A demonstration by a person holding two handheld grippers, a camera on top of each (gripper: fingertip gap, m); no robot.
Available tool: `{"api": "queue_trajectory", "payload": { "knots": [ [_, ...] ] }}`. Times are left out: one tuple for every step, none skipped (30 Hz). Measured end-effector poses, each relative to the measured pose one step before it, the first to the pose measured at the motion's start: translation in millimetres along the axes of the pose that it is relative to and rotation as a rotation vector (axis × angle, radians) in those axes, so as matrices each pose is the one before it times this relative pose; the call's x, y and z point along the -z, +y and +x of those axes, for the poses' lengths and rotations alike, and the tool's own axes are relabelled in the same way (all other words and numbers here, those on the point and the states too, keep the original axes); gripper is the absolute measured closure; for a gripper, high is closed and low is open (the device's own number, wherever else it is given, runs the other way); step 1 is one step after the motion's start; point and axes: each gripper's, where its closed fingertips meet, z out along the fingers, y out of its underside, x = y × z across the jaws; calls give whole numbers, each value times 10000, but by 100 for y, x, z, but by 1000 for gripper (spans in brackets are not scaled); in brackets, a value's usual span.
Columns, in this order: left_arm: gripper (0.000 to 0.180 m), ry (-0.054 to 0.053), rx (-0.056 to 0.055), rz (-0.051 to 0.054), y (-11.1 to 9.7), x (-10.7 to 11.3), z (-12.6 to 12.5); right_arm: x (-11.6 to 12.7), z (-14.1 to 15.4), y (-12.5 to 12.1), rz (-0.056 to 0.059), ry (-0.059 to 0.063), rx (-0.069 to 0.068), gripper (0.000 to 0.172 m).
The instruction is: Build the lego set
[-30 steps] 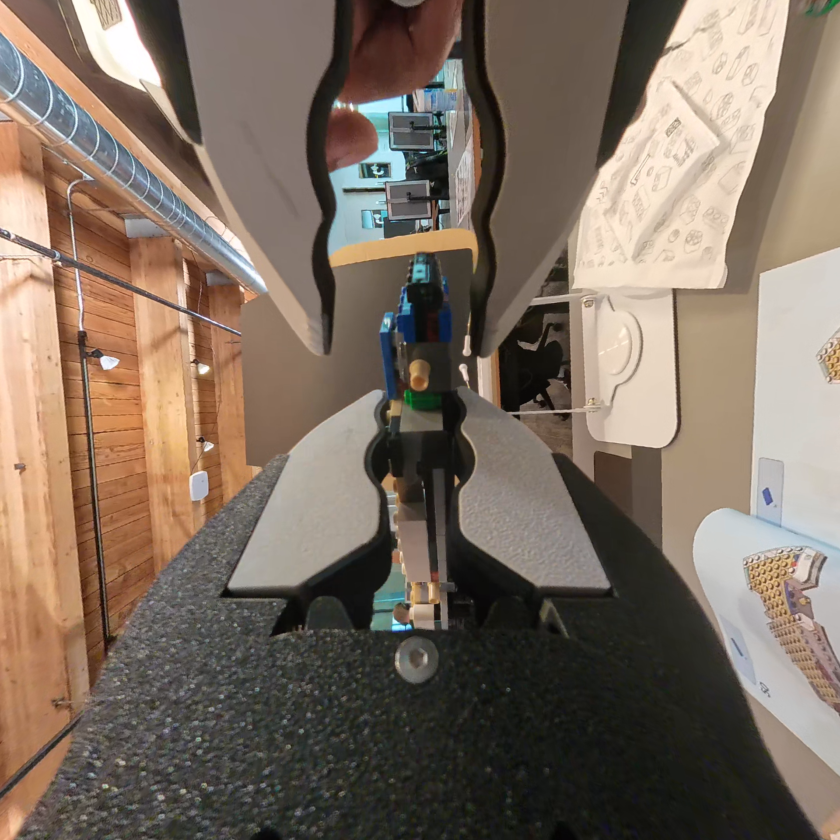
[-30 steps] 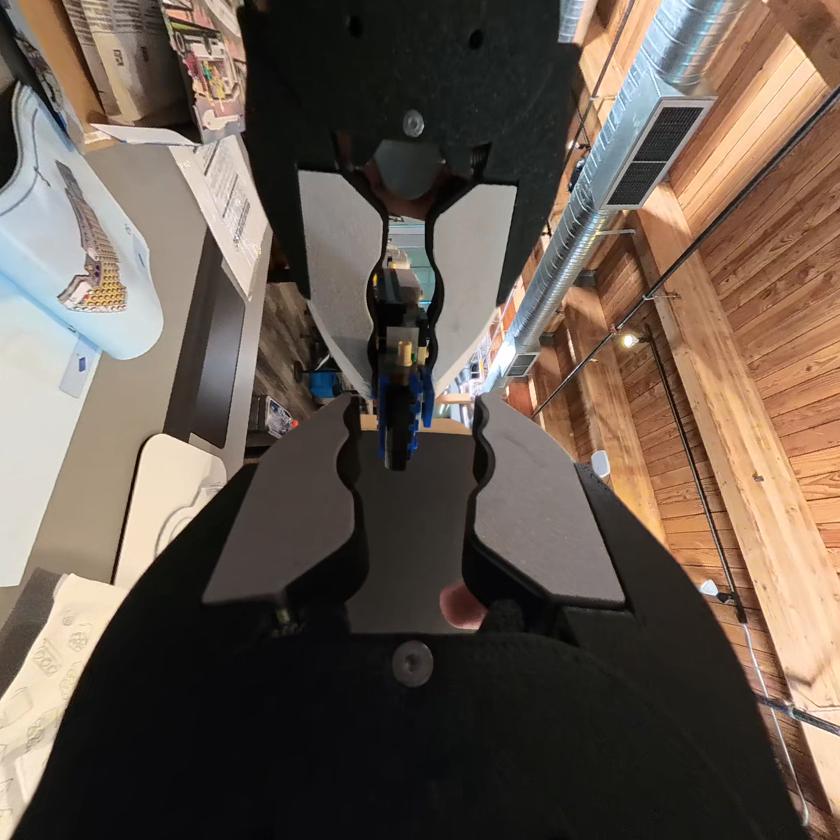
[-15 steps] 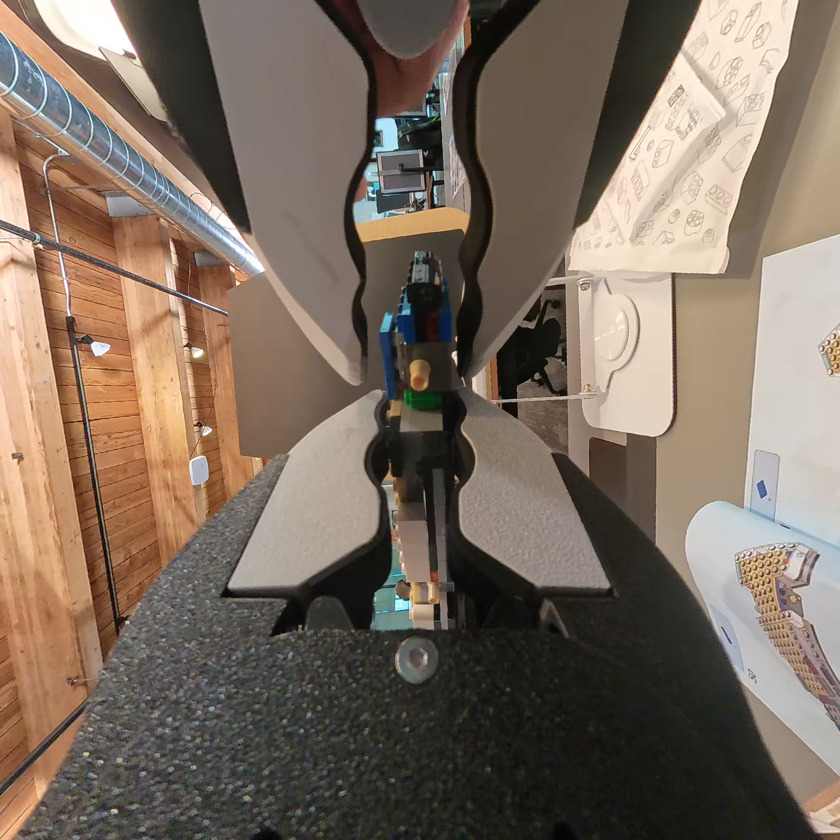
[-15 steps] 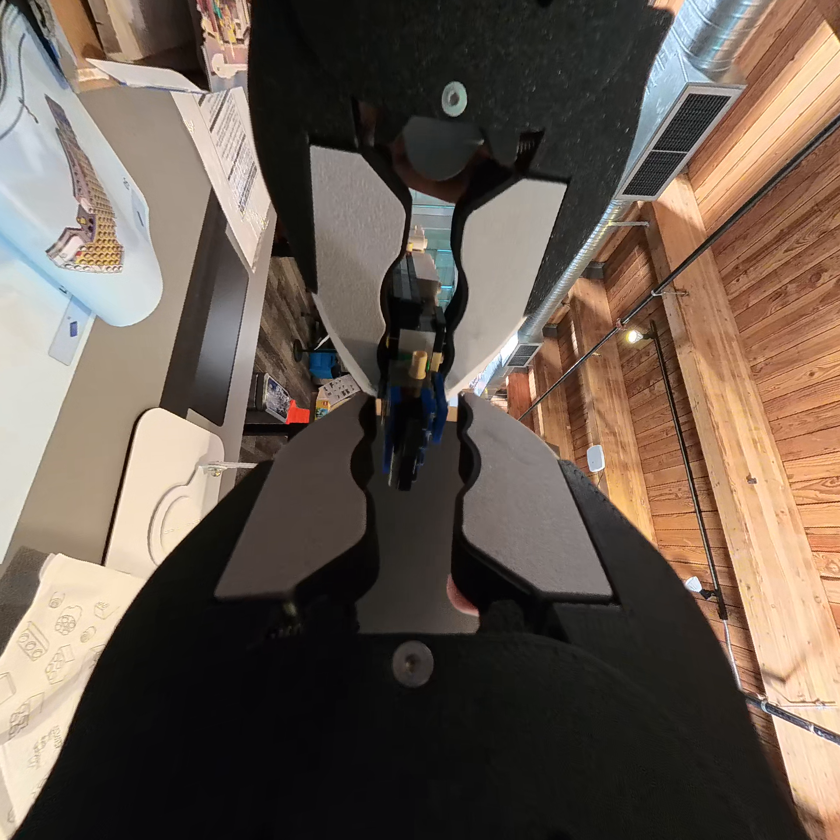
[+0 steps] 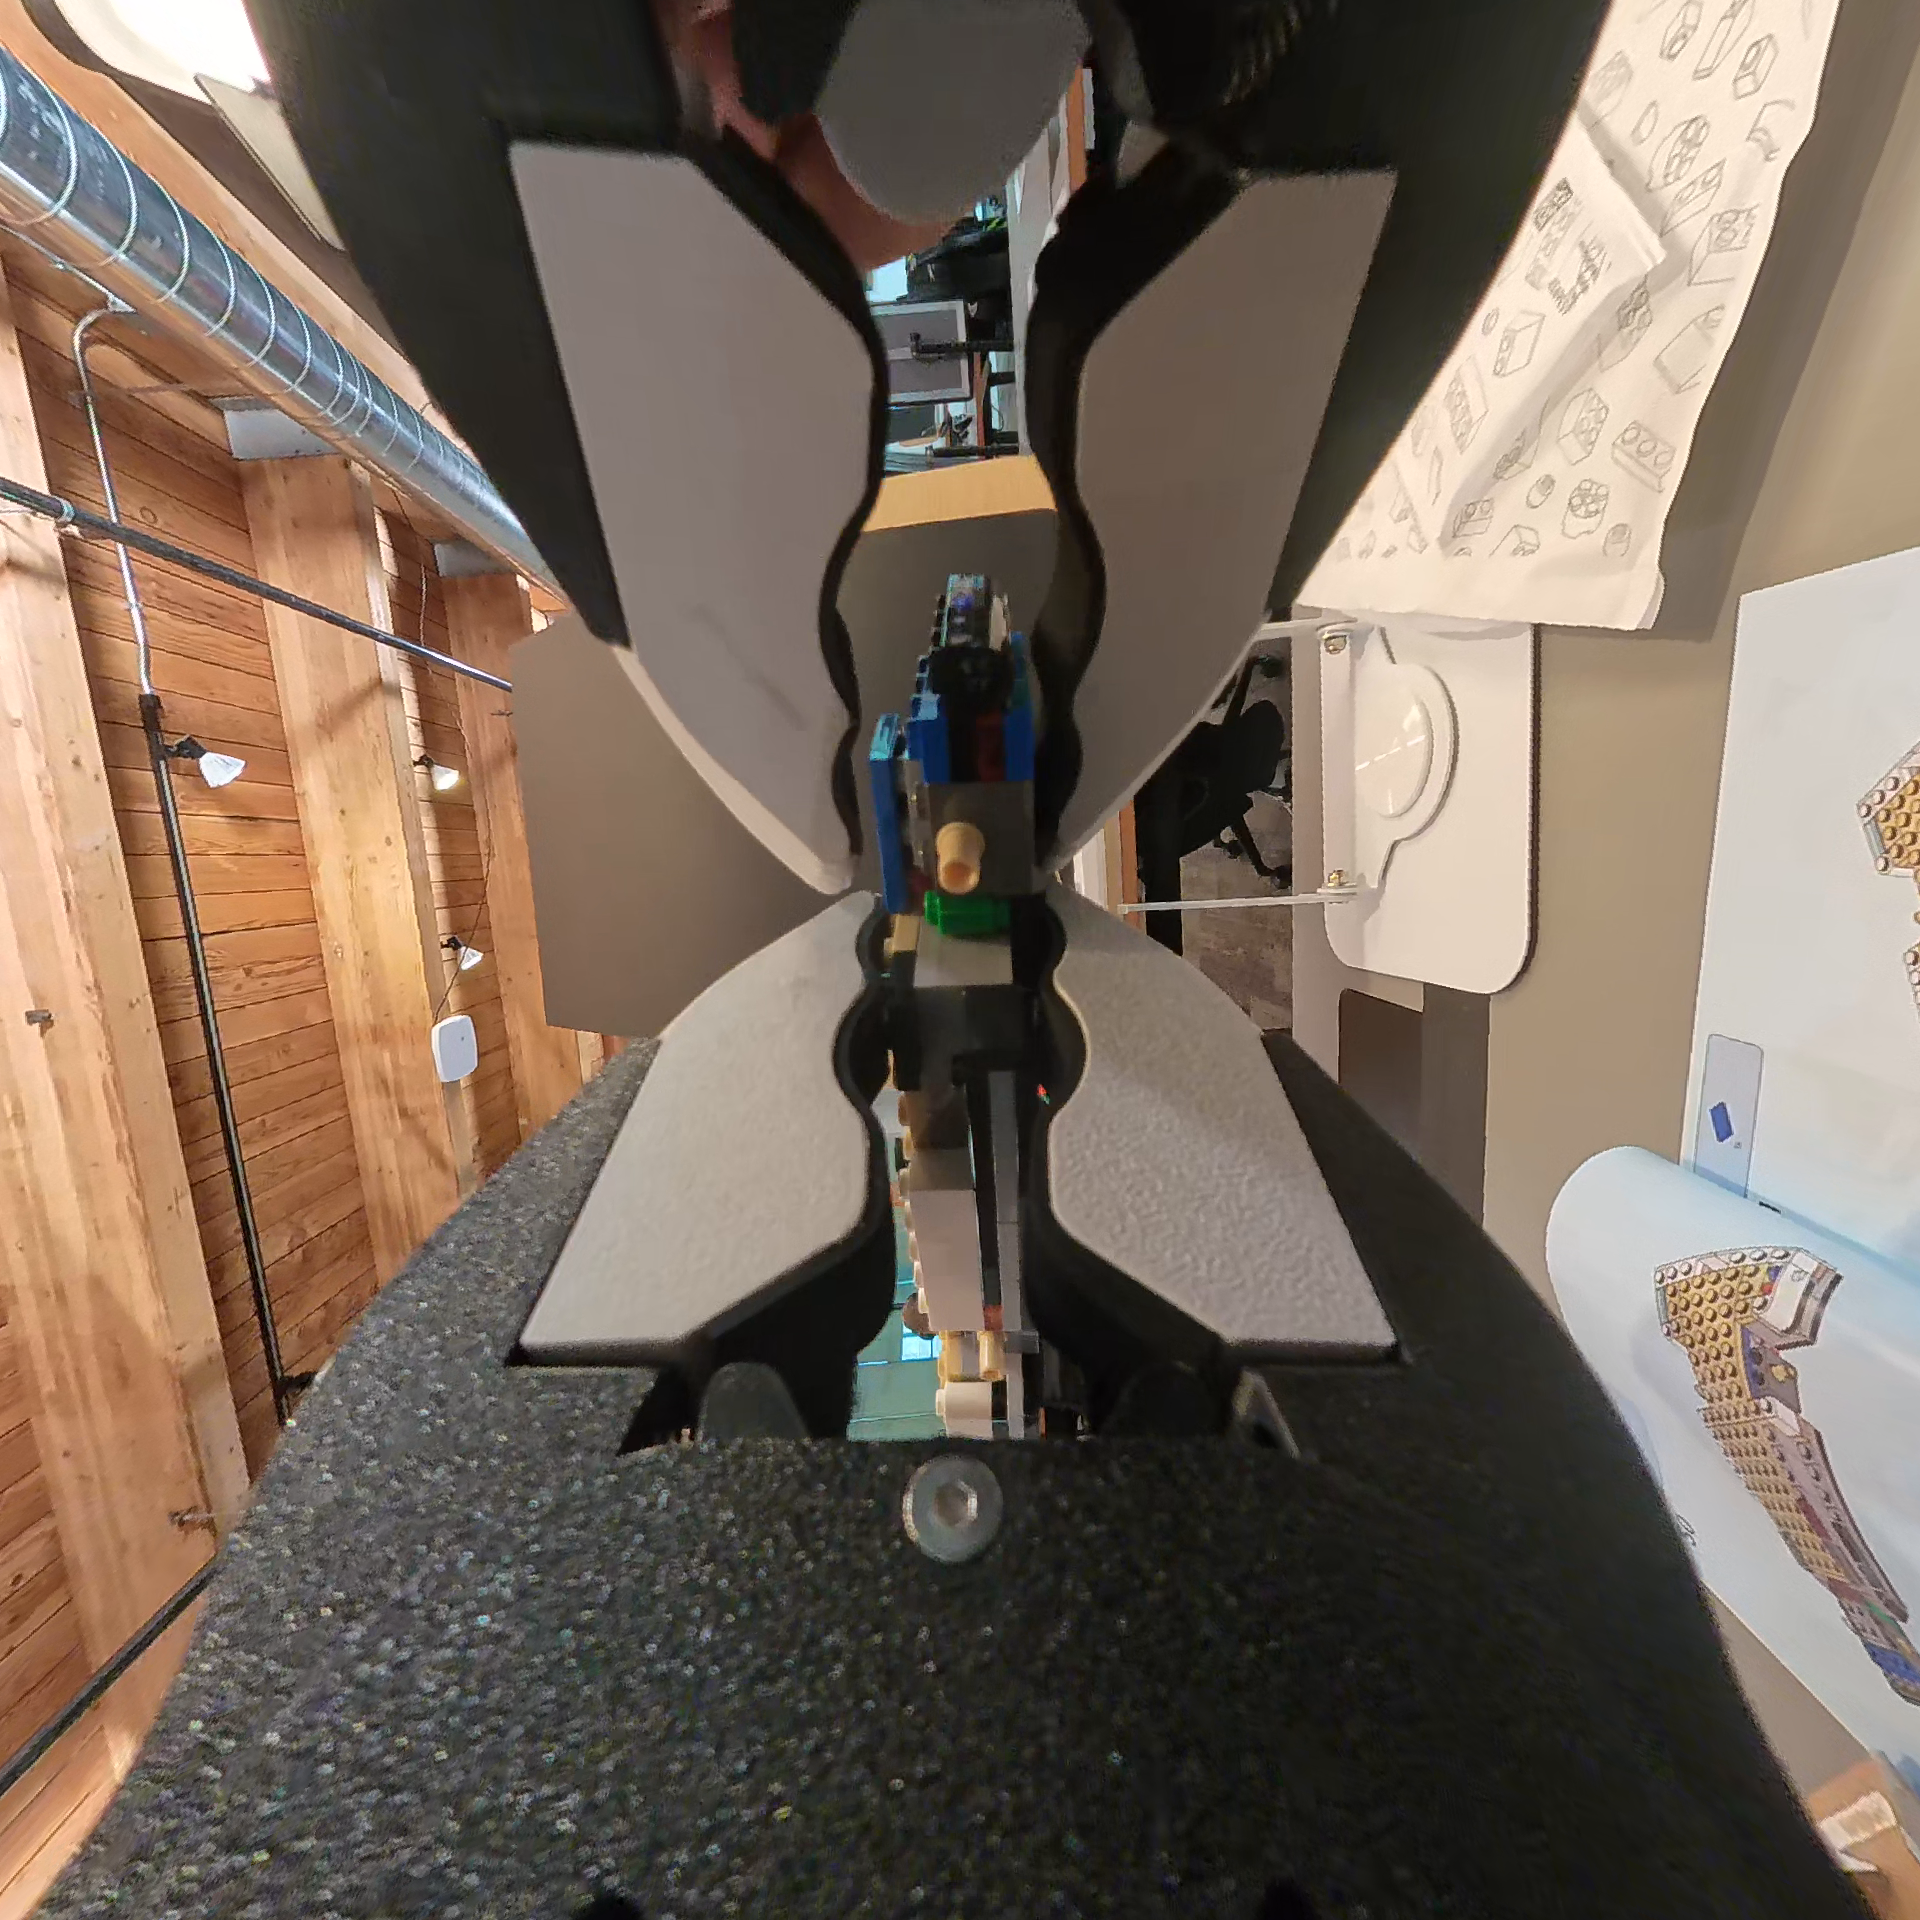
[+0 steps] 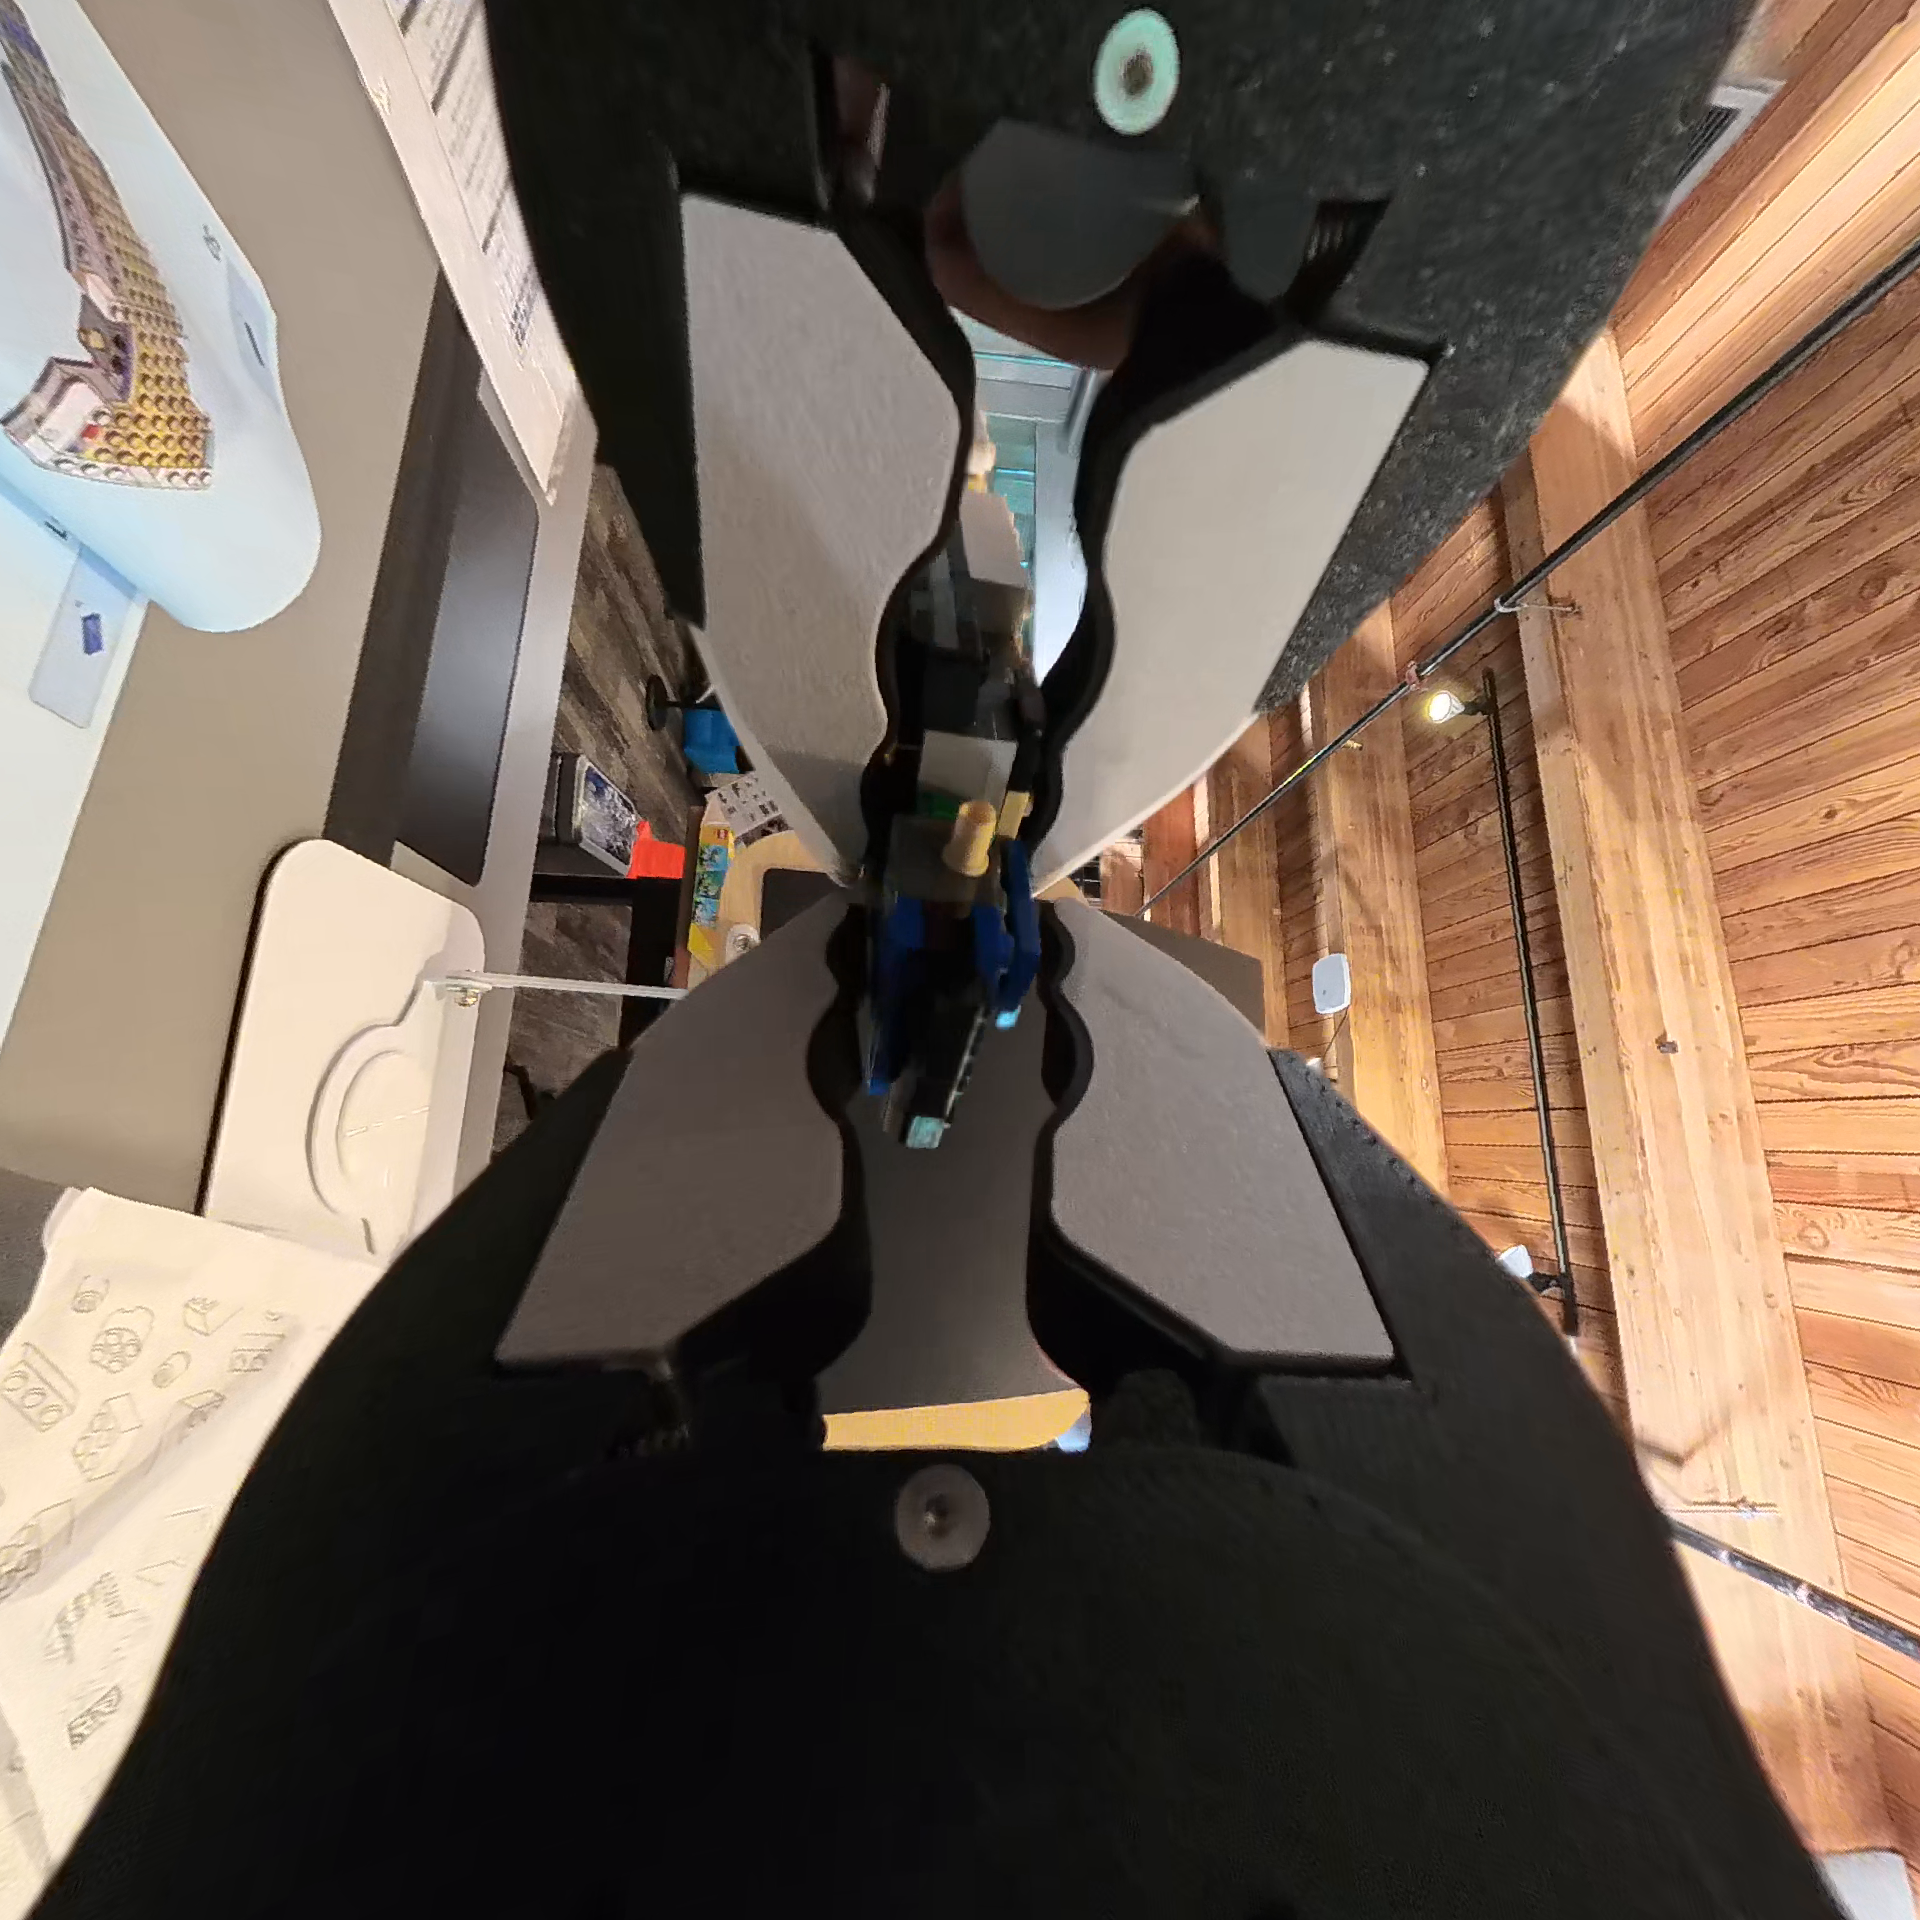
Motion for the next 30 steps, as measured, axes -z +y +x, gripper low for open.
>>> {"api": "queue_trajectory", "payload": {
  "knots": [
    [156, -2, -14, -11, 23, 5, -3, 2, -53, -31, 8, 10, 73, 142],
    [156, -3, 14, -12, 19, 21, -23, -10, -38, -26, 10, 24, 72, 143],
    [156, 20, 9, -13, 18, 11, 13, -13, -32, -30, 13, 26, 63, 144],
    [156, 6, -7, -20, 1, -1, 11, 0, 6, -8, 3, 17, 34, 144],
    [156, -9, -2, -12, -6, 3, -4, 8, 7, -8, 5, 12, 16, 144],
    [156, -5, 20, -9, -8, 4, -23, 6, 14, 1, 6, 17, 19, 144],
    [156, -13, 1, -9, -30, 6, -17, 23, 27, -3, 10, 22, 25, 144],
    [156, -17, -22, -13, -13, 16, -29, 13, 19, -5, 11, 21, 17, 144],
    [156, -21, -11, -5, -20, 21, -35, 18, 34, -13, 4, 19, 9, 144],
    [156, -14, -11, 1, -16, 23, -25, 12, 24, -4, -3, 6, 6, 144],
    [156, -17, -12, 5, 7, 13, -29, 4, 23, -7, -7, -5, -4, 144],
    [156, -13, -14, 13, -10, 19, -15, 2, 9, -7, -5, -18, -27, 144],
    [156, -26, -20, 9, -10, 2, -38, 15, 18, 4, -1, -30, -49, 145],
    [157, -19, -1, 12, -13, 1, -25, 9, 10, 5, 6, -35, -62, 145],
    [157, -14, -2, 23, -33, 15, -18, 16, 0, 2, 10, -43, -76, 146],
    [157, -16, 8, 17, -26, 11, -23, 19, 24, 13, -7, -37, -70, 146],
    [156, -30, 58, 6, -7, -10, -69, 8, 52, 15, -28, -6, -46, 146],
    [157, -1, 12, 1, 0, 1, -23, -1, 12, 9, -13, -8, -10, 146],
    [157, 30, -27, 7, 4, 10, 51, -5, -51, -24, 9, -30, 10, 146],
    [157, 35, -3, 4, 7, 4, 54, -5, -44, -2, 8, -28, 18, 146],
    [157, 22, 13, 8, 2, 2, 29, -1, -38, -6, 3, -19, 8, 146],
    [157, 17, -4, 2, -6, -12, 29, -1, -33, 13, 10, -45, -32, 146],
    [157, 3, -2, 3, -7, -13, 22, 12, -27, 18, 6, -43, -29, 147],
    [157, -5, 5, 7, -21, -13, 6, 12, -16, 17, -4, -21, 3, 147],
    [157, 5, 9, 5, -8, -13, 13, 7, -19, 26, -12, -27, 11, 147],
    [157, 5, -3, -5, -1, -27, 22, -13, -17, 27, -23, -12, 13, 147],
    [157, -22, -13, -5, 21, -22, -8, -10, 5, 24, -25, 27, 42, 147],
    [157, -4, -9, 0, 19, -5, -1, -30, 11, 8, -12, 26, 27, 147],
    [157, -2, -4, -6, 24, -11, 4, -22, 8, 7, 1, 5, -10, 147],
    [157, -21, 0, -4, 25, -1, -36, -31, 34, 9, 0, 26, -11, 147]
  ]
}}
